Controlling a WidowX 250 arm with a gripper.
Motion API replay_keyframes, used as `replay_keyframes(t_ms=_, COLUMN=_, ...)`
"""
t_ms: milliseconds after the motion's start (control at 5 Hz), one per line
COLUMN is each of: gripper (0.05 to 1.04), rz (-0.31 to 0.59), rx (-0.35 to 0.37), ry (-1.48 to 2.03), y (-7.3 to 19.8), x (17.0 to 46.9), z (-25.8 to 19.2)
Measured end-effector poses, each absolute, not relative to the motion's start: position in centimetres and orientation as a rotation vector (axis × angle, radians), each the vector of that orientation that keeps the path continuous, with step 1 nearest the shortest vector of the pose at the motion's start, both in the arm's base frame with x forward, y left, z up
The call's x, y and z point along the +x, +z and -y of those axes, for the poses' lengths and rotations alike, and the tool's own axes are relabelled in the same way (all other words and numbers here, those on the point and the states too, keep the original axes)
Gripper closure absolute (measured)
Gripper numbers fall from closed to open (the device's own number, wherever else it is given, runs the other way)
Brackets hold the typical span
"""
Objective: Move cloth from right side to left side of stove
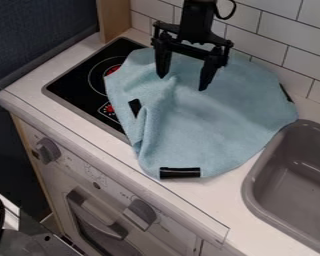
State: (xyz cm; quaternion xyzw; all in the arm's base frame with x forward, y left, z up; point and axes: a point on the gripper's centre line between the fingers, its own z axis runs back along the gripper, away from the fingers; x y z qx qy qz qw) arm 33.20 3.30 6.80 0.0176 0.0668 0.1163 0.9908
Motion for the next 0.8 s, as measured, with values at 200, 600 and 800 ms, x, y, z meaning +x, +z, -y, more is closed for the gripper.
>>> replay_keyframes(t_ms=200, gripper=0.083, rz=-0.177, rx=0.037, ry=0.236, y=5.6, x=32.7, z=-3.2)
replay_keyframes(t_ms=600, gripper=0.083, rz=-0.161, rx=-0.006, ry=0.413, y=5.5, x=32.6, z=-5.9)
replay_keyframes(t_ms=800, gripper=0.083, rz=-0.11, rx=-0.028, ry=0.534, y=7.0, x=32.8, z=-9.0)
